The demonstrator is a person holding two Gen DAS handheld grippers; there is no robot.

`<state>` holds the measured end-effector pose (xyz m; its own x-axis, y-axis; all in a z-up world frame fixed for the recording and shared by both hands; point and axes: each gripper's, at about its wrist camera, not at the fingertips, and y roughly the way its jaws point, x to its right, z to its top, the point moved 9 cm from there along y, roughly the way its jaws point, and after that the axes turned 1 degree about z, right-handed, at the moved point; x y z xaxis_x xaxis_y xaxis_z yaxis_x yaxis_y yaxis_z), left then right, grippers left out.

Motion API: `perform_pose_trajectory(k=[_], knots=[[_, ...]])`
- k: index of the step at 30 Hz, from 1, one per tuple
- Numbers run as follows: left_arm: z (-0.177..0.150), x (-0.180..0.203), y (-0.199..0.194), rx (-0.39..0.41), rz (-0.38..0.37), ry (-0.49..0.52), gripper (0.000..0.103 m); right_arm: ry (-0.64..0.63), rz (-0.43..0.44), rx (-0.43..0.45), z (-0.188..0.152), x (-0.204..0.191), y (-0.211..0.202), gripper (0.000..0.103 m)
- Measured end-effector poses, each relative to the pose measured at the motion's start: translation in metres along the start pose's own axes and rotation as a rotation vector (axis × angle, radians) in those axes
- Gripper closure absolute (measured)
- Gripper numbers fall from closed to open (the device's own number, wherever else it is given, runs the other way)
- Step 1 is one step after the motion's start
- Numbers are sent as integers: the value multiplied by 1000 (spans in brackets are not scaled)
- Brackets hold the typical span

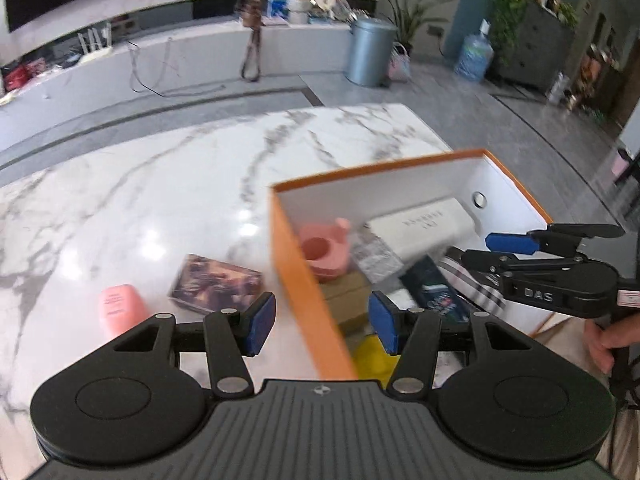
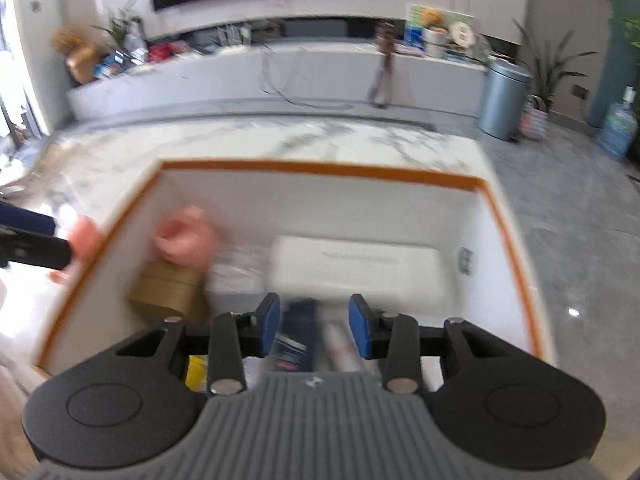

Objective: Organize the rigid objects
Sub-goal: 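Withdraw both tools from the box toward the pink bottle and illustrated box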

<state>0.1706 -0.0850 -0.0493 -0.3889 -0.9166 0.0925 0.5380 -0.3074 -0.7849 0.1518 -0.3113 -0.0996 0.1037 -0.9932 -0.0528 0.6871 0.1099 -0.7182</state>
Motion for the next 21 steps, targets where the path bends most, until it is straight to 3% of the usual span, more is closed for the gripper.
perform_pose_trajectory(k=[6,13,21], knots=[[-5,-43,-20,77,45,-48,40,-72,82,31,24,-55,-5,64],[-12,-94,-28,91,91,-110,45,-266,212,37,48,-140,-4,64],[-31,-138,-11,28,160,-152,45,-481,255,-87,49,-211,35,64]])
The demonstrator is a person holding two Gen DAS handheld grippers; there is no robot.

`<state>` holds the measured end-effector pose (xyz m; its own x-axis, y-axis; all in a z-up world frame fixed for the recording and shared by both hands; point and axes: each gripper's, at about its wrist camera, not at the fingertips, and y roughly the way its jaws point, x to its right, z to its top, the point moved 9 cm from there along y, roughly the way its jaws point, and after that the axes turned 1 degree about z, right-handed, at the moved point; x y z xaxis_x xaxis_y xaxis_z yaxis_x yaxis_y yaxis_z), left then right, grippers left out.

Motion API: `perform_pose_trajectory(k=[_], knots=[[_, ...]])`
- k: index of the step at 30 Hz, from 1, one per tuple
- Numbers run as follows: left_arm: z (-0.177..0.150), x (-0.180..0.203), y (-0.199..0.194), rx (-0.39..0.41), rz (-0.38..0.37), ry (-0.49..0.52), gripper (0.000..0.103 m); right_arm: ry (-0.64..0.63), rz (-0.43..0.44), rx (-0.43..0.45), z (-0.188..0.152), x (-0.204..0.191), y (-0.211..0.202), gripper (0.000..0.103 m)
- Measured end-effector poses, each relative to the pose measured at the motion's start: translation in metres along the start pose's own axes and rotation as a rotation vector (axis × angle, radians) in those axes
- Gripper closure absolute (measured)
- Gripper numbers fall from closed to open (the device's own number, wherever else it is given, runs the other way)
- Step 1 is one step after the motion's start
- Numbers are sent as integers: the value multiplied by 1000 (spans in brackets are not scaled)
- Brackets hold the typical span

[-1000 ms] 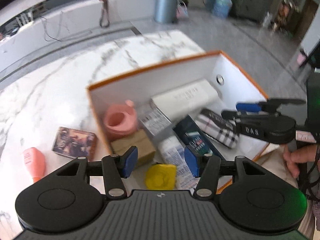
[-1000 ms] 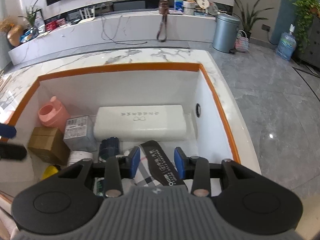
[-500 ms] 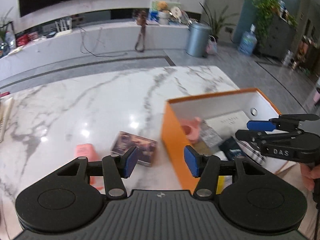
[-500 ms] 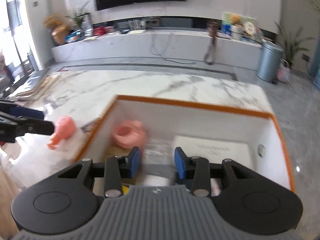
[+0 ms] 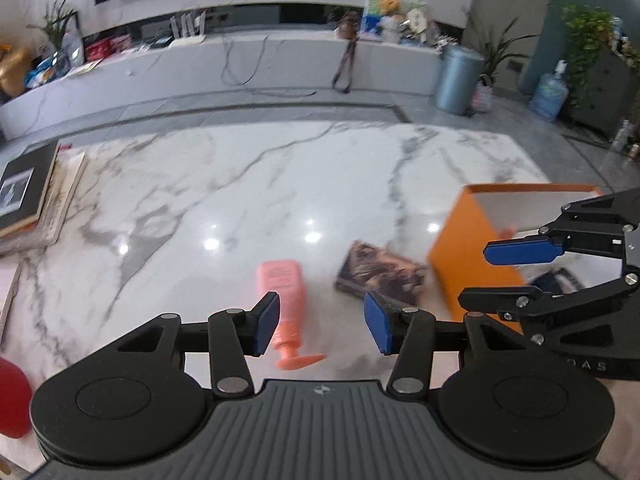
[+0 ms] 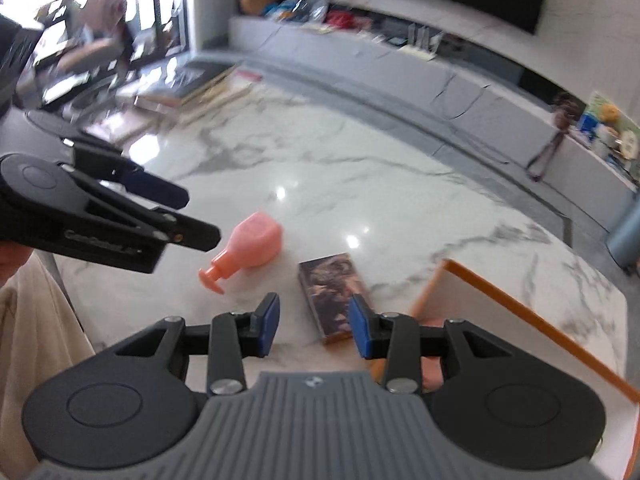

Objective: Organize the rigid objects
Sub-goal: 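Withdraw both tools from the box toward the pink bottle and illustrated box, then grasp the pink pump bottle with the left tool while the right grasps the illustrated box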

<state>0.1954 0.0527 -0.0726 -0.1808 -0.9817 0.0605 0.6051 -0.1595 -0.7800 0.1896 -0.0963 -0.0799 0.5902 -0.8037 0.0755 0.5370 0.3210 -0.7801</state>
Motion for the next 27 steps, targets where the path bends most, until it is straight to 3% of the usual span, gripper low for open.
perform_pose_trajectory(k=[5,8,13,18,20,23,27], knots=[[-6,-17,27,-34,-1,-126,45,-72,-1,-93,7,-4,36,61],[-6,-25,45,-52,40,-165,45,-94,2,-154,8,-3,57,42],[-7,-33,70,-79,67,-246,34,-122,-33,-245,11,4,92,40],[-10,-35,87,-28,102,-194,34,-147,-39,-337,14,10,120,34],[-10,-34,91,-35,82,-202,34,-148,-39,-376,14,12,130,22],[-10,-35,96,-39,50,-220,34,-117,-14,-434,10,15,143,22],[-11,-38,102,-29,70,-195,35,-70,3,-486,4,21,152,23]])
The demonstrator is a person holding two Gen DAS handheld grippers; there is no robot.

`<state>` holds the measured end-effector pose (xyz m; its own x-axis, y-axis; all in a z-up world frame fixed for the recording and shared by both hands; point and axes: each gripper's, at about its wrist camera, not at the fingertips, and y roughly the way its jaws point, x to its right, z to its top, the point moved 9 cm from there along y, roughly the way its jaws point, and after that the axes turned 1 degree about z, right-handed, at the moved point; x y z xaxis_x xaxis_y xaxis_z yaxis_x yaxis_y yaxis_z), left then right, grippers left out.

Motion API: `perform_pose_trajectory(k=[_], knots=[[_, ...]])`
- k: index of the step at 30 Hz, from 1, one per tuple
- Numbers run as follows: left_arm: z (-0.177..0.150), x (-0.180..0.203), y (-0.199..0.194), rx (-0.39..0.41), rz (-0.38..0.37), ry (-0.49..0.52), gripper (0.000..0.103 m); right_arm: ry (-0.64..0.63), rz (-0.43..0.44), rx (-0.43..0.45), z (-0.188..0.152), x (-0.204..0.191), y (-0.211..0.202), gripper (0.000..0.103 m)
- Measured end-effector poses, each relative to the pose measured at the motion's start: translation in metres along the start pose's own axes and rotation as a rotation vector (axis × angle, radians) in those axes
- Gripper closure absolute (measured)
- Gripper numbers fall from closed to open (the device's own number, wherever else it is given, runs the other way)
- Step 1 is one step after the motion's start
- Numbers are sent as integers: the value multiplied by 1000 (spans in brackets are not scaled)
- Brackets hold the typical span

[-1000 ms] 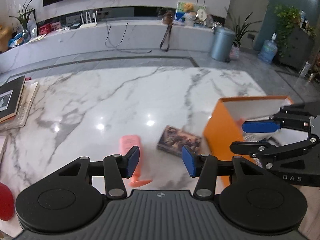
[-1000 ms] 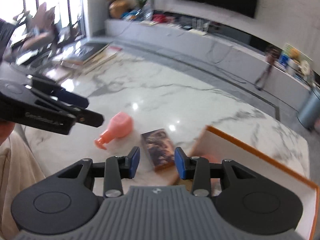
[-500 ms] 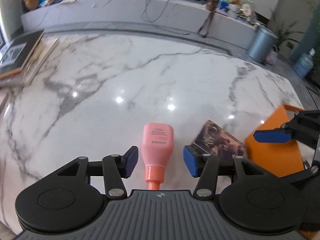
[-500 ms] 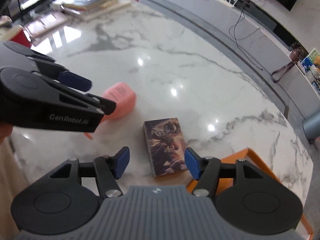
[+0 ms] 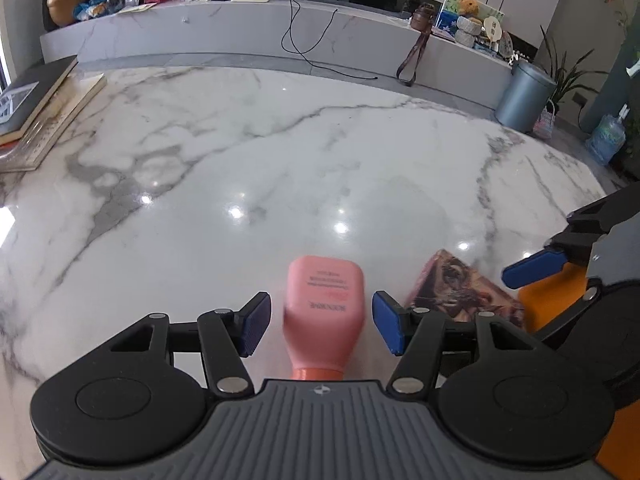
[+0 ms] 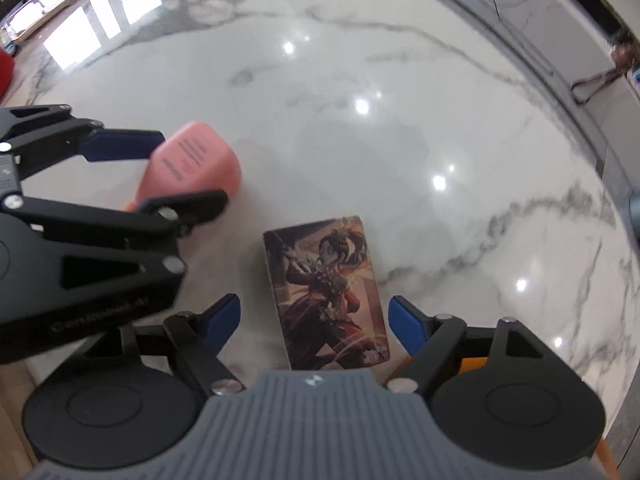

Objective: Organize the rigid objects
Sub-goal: 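Grasp the pink pump bottle with the left tool while the right grasps the illustrated box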

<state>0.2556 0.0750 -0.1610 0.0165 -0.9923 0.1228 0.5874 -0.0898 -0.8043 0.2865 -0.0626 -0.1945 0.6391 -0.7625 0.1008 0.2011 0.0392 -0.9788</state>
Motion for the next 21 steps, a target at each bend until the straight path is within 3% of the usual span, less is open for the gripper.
perform_pose_trajectory(k=[7,10,17,21], knots=[[-5,0,7,-23,-34,-10,50,30,14,-45,2,0,10,23],[-8,-1,4,-24,-30,6,51,22,16,-47,1,-3,12,42],[-17,-14,-6,-84,-47,-66,52,45,46,-35,-8,-17,7,44],[-24,-18,-12,-115,-19,-67,52,42,60,-35,-17,-35,4,44]])
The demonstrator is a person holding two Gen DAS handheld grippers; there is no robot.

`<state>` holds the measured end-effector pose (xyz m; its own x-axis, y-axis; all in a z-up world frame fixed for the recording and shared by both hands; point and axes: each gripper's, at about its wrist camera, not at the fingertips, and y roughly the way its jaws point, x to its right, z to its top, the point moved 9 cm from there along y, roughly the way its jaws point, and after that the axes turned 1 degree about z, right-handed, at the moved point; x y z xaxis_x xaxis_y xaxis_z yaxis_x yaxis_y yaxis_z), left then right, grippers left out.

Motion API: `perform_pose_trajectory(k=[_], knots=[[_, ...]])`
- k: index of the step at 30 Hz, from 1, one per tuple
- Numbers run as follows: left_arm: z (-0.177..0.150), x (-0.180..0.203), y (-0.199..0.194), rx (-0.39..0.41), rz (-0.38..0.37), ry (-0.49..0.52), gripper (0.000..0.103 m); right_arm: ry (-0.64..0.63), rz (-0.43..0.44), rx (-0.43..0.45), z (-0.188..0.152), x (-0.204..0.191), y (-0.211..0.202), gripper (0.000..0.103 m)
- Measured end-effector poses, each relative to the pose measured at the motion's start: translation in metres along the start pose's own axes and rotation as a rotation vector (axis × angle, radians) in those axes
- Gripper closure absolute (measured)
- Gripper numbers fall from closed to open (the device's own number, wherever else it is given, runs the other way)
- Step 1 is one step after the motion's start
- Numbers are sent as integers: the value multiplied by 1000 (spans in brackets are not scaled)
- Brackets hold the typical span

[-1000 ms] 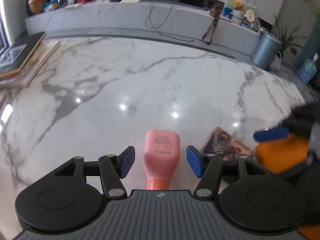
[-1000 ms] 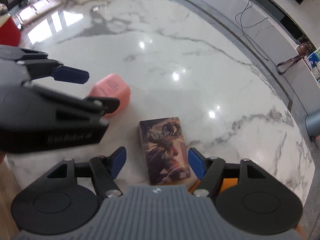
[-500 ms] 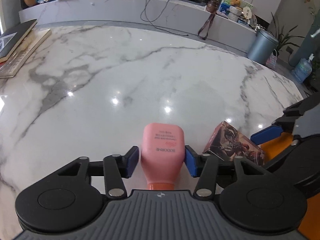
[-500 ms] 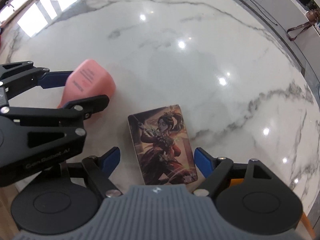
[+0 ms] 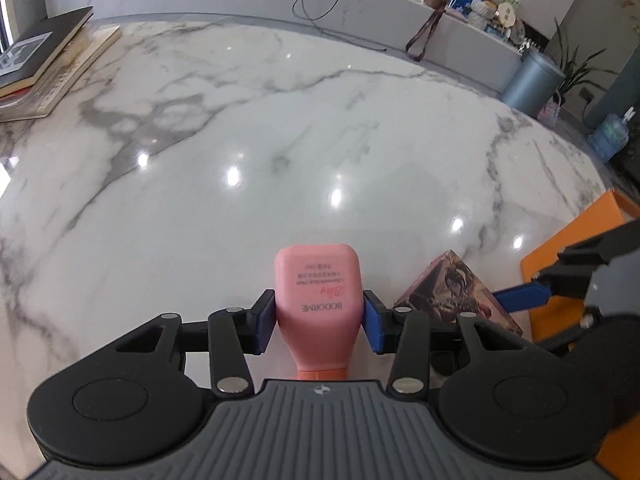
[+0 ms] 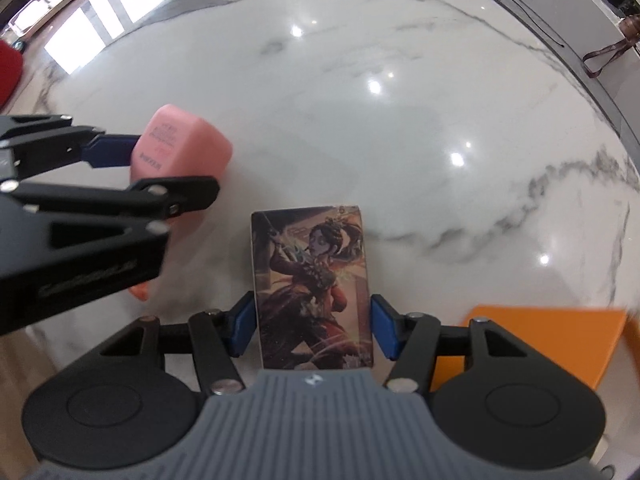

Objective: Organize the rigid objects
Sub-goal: 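Grasp the pink pump bottle with the left tool while the right grasps the illustrated box, then lift the pink bottle and illustrated box and carry both over the orange box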

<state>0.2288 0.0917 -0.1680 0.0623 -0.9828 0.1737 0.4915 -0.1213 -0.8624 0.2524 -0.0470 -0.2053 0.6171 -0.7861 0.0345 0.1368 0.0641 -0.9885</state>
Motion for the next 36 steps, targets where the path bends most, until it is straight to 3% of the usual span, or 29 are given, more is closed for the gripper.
perform_pose_trajectory(k=[5,8,11,26,29,36], knots=[[-7,2,-4,-16,49,43,53,-13,45,-13,-12,-21,-2,44],[-8,1,-2,-24,41,34,53,-22,65,-27,-16,-26,-1,43],[-9,-1,1,-34,32,16,47,-24,78,-22,-15,-21,0,37],[-5,0,4,-13,66,36,46,-28,66,2,-10,-22,5,32],[-5,1,5,-11,58,39,51,-31,53,23,-10,-26,4,43],[-4,-1,4,-12,55,30,52,12,18,88,-22,-35,-1,45]])
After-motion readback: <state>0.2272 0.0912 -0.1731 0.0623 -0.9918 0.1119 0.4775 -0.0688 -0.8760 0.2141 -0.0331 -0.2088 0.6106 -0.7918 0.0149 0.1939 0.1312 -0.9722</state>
